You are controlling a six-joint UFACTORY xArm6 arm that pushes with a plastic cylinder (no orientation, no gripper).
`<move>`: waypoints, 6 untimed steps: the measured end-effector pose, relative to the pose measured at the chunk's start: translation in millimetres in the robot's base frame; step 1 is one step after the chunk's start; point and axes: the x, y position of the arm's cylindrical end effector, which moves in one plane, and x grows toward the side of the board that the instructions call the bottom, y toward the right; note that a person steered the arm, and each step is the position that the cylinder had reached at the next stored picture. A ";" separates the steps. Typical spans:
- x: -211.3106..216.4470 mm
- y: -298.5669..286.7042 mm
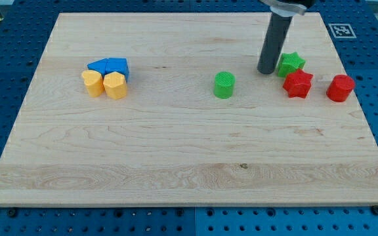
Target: Move the green star above the red circle
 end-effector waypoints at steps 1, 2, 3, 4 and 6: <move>-7.6 15.1; -6.7 63.1; -6.6 89.7; -9.2 81.5; -35.1 81.5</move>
